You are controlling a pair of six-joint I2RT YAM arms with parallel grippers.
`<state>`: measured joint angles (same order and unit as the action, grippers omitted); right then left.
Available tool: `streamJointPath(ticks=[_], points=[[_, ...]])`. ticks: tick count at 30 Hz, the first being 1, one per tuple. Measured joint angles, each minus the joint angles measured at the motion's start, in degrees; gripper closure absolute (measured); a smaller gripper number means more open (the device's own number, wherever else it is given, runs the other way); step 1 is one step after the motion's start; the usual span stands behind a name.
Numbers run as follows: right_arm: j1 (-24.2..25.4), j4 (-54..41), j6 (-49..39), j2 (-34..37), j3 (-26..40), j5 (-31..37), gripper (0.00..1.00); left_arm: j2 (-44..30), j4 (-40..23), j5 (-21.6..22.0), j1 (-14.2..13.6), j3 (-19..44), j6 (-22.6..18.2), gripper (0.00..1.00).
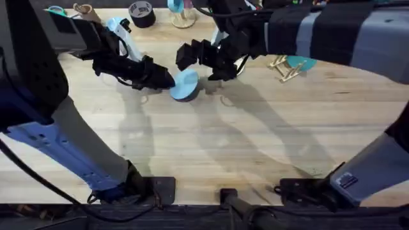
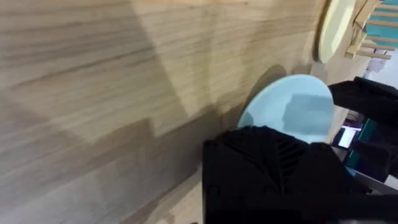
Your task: Pick up the plates from the table one by one and place each into a slot on the dish rack.
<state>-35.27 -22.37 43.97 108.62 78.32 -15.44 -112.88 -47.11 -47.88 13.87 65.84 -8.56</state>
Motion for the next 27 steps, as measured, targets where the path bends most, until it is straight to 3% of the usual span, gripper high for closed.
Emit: streamJointPath(ticks=[27], points=[[-0.9, 1.5, 0.6, 2.3, 0.0, -2.0, 0.007, 0.0, 0.0, 0.0, 0.0, 0.0, 0.0, 0.96]])
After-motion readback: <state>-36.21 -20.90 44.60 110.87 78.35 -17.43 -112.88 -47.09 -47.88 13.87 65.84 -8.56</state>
